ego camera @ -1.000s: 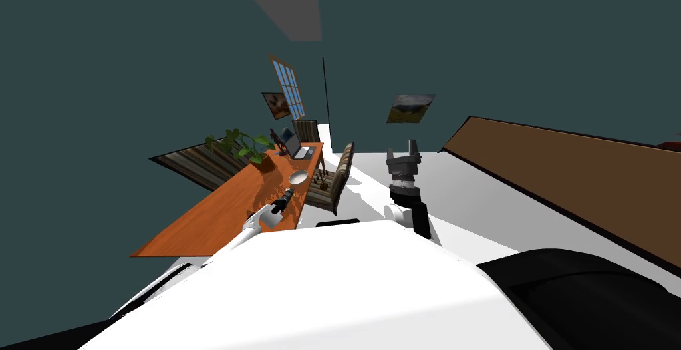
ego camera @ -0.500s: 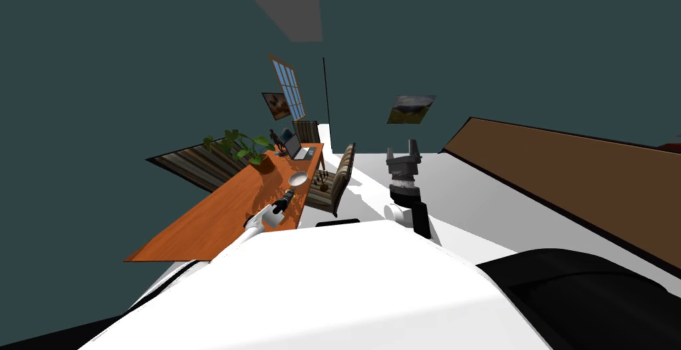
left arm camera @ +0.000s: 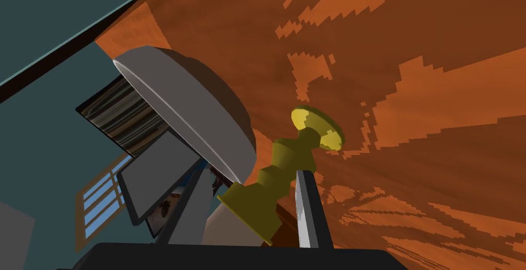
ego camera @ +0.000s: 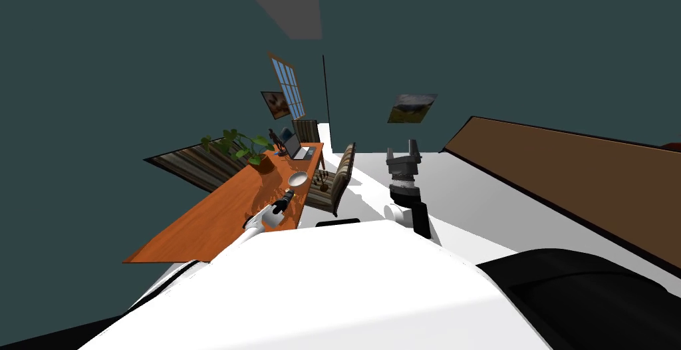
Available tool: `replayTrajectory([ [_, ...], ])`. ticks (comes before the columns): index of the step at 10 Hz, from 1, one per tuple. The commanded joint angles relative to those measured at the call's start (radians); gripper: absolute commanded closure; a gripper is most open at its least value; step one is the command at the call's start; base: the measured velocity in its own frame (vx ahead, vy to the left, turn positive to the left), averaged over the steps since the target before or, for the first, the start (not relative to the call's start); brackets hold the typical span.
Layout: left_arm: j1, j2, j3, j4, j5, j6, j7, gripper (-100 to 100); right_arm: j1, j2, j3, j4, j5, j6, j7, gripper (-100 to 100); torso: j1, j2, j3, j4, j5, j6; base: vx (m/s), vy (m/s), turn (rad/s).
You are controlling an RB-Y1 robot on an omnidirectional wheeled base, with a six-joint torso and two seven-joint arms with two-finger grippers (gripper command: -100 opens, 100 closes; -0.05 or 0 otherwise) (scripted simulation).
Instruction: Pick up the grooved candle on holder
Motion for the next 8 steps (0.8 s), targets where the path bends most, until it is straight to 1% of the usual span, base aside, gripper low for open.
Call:
replayTrajectory([
  [1, 0.0, 0.0, 0.0, 0.0, 0.0, 0.0, 0.0, 100, 0.0, 0.0, 0.0, 0.0, 0.0, 0.0, 0.0, 0, 0.0, 0.0, 0.0, 0.0, 0.0, 0.0, 0.0, 0.0, 0.0],
  [2, 0.0, 0.0, 0.0, 0.0, 0.0, 0.0, 0.0, 0, 0.0, 0.0, 0.0, 0.0, 0.0, 0.0, 0.0, 0, 0.0, 0.0, 0.0, 0.0, 0.0, 0.0, 0.0, 0.0, 0.0],
  [3, 0.006, 0.016, -0.014, -0.029, 0.004, 0.015, 0.02, 100, 0.0, 0.0, 0.0, 0.0, 0.0, 0.0, 0.0, 0, 0.0, 0.0, 0.0, 0.0, 0.0, 0.0, -0.032, -0.004, 0.0],
  [6, 0.019, 0.053, -0.048, -0.084, 0.013, 0.049, 0.059, 100, 0.0, 0.0, 0.0, 0.0, 0.0, 0.0, 0.0, 0, -0.001, 0.005, 0.003, 0.001, 0.0, 0.0, -0.056, -0.015, 0.0],
  [7, 0.015, 0.045, -0.042, -0.071, 0.012, 0.041, 0.049, 100, 0.0, 0.0, 0.0, 0.0, 0.0, 0.0, 0.0, 0, -0.001, 0.005, 0.003, 0.001, 0.0, 0.0, -0.024, -0.005, 0.003],
  [8, 0.015, 0.046, -0.043, -0.073, 0.012, 0.044, 0.052, 0, 0.0, 0.0, 0.0, 0.0, 0.0, 0.0, 0.0, 0, 0.0, 0.003, 0.002, 0.001, 0.0, 0.0, -0.005, -0.001, 0.001],
])
